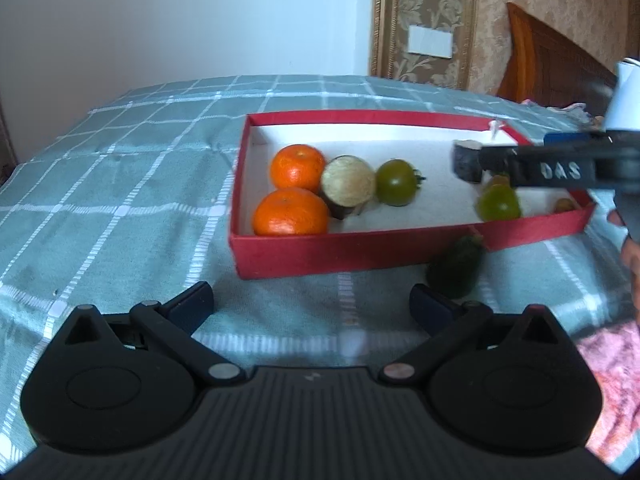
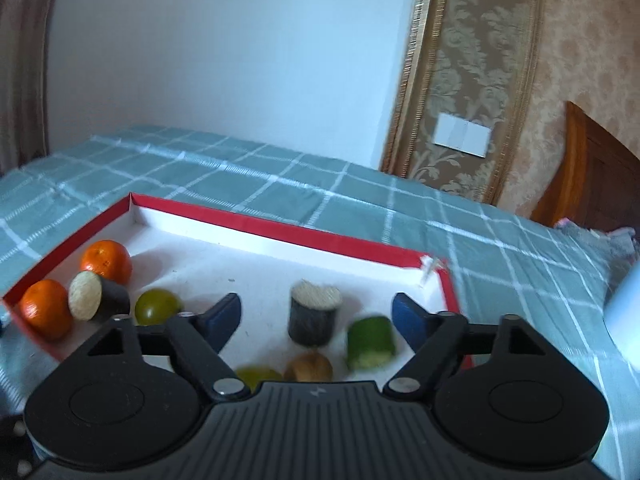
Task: Organize fruits
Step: 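Grasp the green avocado in front of the tray with the left gripper, then carry the green avocado into the tray and open the left gripper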
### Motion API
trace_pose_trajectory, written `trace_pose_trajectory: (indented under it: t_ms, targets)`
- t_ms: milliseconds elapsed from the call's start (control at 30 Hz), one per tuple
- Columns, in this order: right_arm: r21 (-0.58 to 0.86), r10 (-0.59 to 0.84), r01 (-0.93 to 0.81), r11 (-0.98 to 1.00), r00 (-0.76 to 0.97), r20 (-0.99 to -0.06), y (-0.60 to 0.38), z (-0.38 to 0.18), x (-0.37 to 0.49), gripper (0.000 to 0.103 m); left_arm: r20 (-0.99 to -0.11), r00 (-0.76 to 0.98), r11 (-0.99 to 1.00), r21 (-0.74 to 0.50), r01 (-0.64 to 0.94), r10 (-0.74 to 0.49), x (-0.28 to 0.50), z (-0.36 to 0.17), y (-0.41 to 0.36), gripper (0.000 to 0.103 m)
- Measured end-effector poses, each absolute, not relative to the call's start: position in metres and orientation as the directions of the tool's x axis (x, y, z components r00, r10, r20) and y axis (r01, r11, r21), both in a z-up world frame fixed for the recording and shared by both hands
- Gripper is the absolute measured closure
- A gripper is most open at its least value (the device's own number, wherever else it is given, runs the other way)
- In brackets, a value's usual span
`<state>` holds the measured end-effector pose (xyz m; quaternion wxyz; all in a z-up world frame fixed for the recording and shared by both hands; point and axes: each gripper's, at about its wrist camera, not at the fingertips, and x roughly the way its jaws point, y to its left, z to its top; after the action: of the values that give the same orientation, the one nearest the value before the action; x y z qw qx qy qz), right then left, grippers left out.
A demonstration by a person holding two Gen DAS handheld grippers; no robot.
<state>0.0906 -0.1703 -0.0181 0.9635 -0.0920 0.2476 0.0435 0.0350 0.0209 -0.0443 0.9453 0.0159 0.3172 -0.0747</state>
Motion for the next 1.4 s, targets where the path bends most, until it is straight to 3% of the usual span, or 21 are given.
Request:
trace_pose_trajectory:
  t_ms: [100,300,433,567,800,833,900,933,1067,1167,1400]
  targets:
    - [-0.130,0.042,-0.115,0.985,0.885,-0.464,-0.183,-0.015,0.072,0.017,-0.570,0.806,0.984,-0.023,0.178,-0.160,0.025,-0.041,0.014,0.000]
    - [-0.018,0.060,-0.075,0.997,0.899,-0.433,-0.207,-0.014,0.050,0.017,-0.523,0.842,0.972,0.101,0.213,-0.130,0.015,-0.037,-0.016,0.000]
    - [0.000,0.053,-0.060,0.998,0.890,-0.454,-0.213,-0.018,0.049,0.017,-0.530,0.830,0.967,0.071,0.246,-0.172,0.016,-0.035,-0.023,0.000]
    - [0.012,0.045,-0.044,0.999,0.883,-0.467,-0.215,-0.020,0.048,0.017,-0.551,0.814,0.962,0.067,0.266,-0.186,0.022,-0.037,-0.030,0.016]
    - [0.020,0.045,-0.041,0.999,0.883,-0.467,-0.217,-0.020,0.048,0.017,-0.576,0.793,0.962,0.041,0.270,-0.198,0.029,-0.041,-0.036,0.019]
    - [0.019,0.045,-0.041,0.999,0.880,-0.472,-0.217,-0.021,0.048,0.017,-0.579,0.790,0.961,0.035,0.273,-0.203,0.031,-0.041,-0.036,0.021]
    - [0.018,0.042,-0.039,0.999,0.879,-0.474,-0.216,-0.021,0.048,0.017,-0.590,0.780,0.960,0.027,0.279,-0.210,0.032,-0.043,-0.038,0.038]
    - [0.017,0.043,-0.040,0.999,0.879,-0.474,-0.216,-0.021,0.048,0.017,-0.587,0.779,0.958,0.017,0.285,-0.221,0.032,-0.042,-0.038,0.041]
    - [0.013,0.039,-0.037,0.999,0.880,-0.474,-0.215,-0.022,0.048,0.017,-0.581,0.773,0.949,0.007,0.315,-0.253,0.029,-0.041,-0.041,0.068]
    - [0.011,0.036,-0.035,0.999,0.876,-0.481,-0.214,-0.023,0.049,0.017,-0.575,0.777,0.944,0.022,0.330,-0.258,0.027,-0.041,-0.045,0.075]
    - [-0.004,0.022,-0.028,1.000,0.875,-0.483,-0.212,-0.024,0.049,0.017,-0.560,0.786,0.942,0.026,0.333,-0.263,0.023,-0.037,-0.045,0.076]
